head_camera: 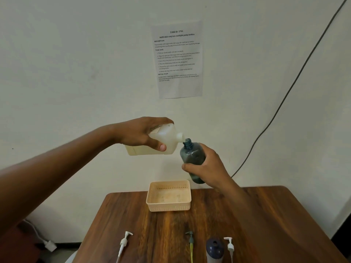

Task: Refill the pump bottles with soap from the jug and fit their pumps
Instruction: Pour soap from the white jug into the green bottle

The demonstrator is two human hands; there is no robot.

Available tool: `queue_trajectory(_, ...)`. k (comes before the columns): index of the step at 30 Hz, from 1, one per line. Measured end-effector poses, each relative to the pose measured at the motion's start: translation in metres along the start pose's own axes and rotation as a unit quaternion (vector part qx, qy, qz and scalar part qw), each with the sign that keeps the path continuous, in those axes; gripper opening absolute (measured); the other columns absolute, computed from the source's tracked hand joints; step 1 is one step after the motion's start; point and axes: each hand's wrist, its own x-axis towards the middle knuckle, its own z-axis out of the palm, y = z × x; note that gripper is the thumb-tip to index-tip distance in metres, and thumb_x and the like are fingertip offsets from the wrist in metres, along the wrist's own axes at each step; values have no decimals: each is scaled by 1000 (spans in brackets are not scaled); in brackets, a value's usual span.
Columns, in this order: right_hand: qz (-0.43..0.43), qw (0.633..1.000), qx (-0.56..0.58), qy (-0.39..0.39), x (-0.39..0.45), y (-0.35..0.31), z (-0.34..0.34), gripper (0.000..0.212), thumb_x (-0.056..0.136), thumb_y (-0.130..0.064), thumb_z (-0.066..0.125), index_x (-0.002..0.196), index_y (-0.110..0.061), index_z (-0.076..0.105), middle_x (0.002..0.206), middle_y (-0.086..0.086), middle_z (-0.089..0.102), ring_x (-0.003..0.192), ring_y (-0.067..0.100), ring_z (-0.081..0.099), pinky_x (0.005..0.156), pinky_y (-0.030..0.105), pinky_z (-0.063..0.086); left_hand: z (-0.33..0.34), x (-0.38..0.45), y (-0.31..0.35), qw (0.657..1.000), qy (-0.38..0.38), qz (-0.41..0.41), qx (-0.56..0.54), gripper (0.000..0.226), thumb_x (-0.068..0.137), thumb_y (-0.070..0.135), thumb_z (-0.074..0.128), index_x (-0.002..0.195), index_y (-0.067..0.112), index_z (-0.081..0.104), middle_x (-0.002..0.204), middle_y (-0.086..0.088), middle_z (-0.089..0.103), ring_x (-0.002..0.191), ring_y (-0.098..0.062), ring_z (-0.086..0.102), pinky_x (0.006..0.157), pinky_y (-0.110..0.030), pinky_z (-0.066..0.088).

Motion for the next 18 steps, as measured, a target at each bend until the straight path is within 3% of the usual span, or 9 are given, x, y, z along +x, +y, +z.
queue_trajectory(11, -6, 1000, 2, 3, -2, -5, 0, 65, 69, -35, 85, 123, -44, 50, 112, -25, 58, 101, 5, 59, 73, 16, 48, -3, -2, 3, 1000, 1, 8, 9, 75, 76, 59, 72, 143, 39, 45, 126, 15, 60, 112, -10, 61, 85, -26, 55)
queue_trajectory(18, -5, 1000, -2, 3, -3, -7, -1, 58, 67, -39, 84, 114, -50, 50, 109, -29, 56, 99, 3, 58, 70, 14, 46, -4, -3, 7, 1000, 1, 13, 8, 73, 77, 57, 72, 142, 39, 46, 122, 19, 60, 108, -6, 61, 79, -17, 50)
